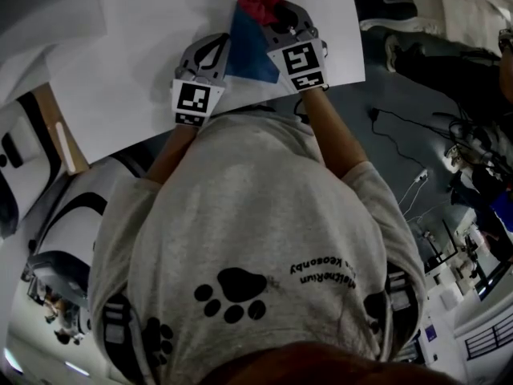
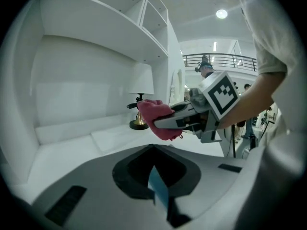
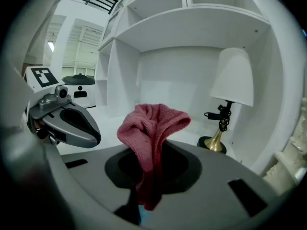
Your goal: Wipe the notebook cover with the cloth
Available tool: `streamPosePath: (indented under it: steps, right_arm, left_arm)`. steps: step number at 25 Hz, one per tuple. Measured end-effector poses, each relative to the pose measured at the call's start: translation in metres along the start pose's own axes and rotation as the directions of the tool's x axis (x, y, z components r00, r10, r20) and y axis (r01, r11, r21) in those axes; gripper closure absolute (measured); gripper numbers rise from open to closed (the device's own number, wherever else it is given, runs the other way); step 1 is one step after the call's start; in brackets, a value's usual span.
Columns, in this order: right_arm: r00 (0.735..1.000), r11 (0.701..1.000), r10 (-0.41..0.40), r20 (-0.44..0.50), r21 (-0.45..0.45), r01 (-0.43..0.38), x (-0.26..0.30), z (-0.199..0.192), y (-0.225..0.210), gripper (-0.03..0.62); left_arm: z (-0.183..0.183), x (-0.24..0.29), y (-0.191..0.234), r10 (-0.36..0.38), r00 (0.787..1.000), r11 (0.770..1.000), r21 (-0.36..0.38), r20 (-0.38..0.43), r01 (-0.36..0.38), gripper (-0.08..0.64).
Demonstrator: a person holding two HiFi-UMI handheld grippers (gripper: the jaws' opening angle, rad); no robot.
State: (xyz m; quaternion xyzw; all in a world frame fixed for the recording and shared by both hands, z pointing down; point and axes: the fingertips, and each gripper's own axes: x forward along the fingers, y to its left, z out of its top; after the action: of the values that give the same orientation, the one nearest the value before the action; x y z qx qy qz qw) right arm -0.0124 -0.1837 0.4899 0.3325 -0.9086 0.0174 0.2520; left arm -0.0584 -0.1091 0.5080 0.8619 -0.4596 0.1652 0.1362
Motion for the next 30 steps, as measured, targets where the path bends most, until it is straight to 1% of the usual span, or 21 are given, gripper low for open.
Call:
streamPosePath:
  steps: [5,10,15,20,24,28,30]
  right_arm:
    - [0.994,0.997,0.066,-0.093,-0.025,-0.068,0.017,-0.017,0.002,0.518]
    - [0.974,0.989,0.12,-0.193,-0.065,-0.134,0.032,-0.032,0.006,0.518]
    - [0.935,0.974,0.188,-0.299,-0.063,-0.216,0.046,-0.052,0.014,0.518]
    - [0.898,0.96,0.229,-0.376,-0.066,-0.273,0.054,-0.065,0.023,0.518]
    - [0.867,0.949,0.25,-0.432,-0.066,-0.307,0.058,-0.075,0.028,0.518]
    - [0.847,0.942,0.256,-0.466,-0.078,-0.328,0.063,-0.081,0.032,0.518]
    - [0.833,0.939,0.257,-0.491,-0.077,-0.335,0.065,-0.085,0.033,0.518]
  left_arm:
    - [-0.01,0.006,0.0,-0.003,0.999,1.0,-0.017,-0.039,0.003,0.548]
    - [-0.021,0.012,-0.003,-0.011,0.997,1.0,-0.026,-0.083,0.009,0.548]
    - [-0.031,0.018,-0.004,-0.02,0.994,0.999,-0.048,-0.11,0.015,0.548]
    - [-0.039,0.02,-0.005,-0.03,0.99,0.998,-0.061,-0.14,0.021,0.548]
    - [-0.048,0.023,-0.007,-0.037,0.984,0.998,-0.064,-0.175,0.026,0.548]
    - [-0.058,0.024,-0.011,-0.051,0.98,0.996,-0.08,-0.191,0.036,0.548]
    - [-0.064,0.024,-0.012,-0.058,0.977,0.995,-0.09,-0.205,0.04,0.548]
